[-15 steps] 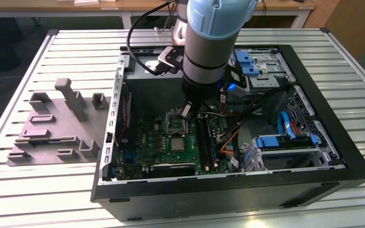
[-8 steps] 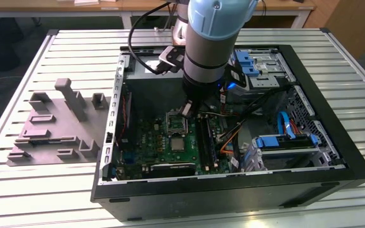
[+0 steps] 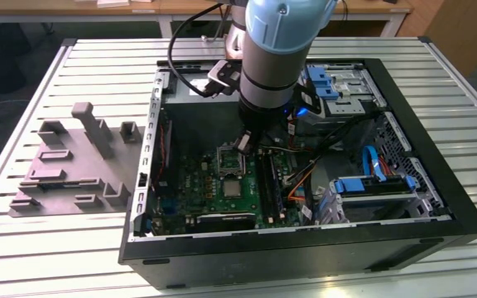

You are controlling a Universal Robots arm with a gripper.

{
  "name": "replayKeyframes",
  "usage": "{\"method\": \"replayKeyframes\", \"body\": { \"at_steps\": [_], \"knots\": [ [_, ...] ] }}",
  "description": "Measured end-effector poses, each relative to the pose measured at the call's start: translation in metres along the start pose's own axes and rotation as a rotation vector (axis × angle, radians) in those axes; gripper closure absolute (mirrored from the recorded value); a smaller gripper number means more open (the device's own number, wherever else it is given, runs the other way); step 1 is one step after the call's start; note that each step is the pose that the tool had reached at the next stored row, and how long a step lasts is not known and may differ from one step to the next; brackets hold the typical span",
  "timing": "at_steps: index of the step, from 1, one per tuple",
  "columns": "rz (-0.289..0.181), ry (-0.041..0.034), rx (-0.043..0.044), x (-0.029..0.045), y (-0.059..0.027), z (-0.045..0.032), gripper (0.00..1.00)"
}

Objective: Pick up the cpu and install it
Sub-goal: 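Close the cpu cover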

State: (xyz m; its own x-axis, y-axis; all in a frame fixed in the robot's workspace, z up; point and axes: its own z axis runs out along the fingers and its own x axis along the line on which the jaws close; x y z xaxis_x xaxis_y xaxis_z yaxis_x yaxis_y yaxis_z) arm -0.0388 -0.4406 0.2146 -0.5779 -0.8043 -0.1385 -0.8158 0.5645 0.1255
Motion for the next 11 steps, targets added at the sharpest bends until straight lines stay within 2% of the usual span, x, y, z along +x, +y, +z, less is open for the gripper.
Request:
{"method": "replayKeyframes", "body": {
  "at_steps": [11],
  "knots": [
    [0.0,-0.0015,-0.0011,-0.0022,0.0014,0.0052,0.89]
  ]
}}
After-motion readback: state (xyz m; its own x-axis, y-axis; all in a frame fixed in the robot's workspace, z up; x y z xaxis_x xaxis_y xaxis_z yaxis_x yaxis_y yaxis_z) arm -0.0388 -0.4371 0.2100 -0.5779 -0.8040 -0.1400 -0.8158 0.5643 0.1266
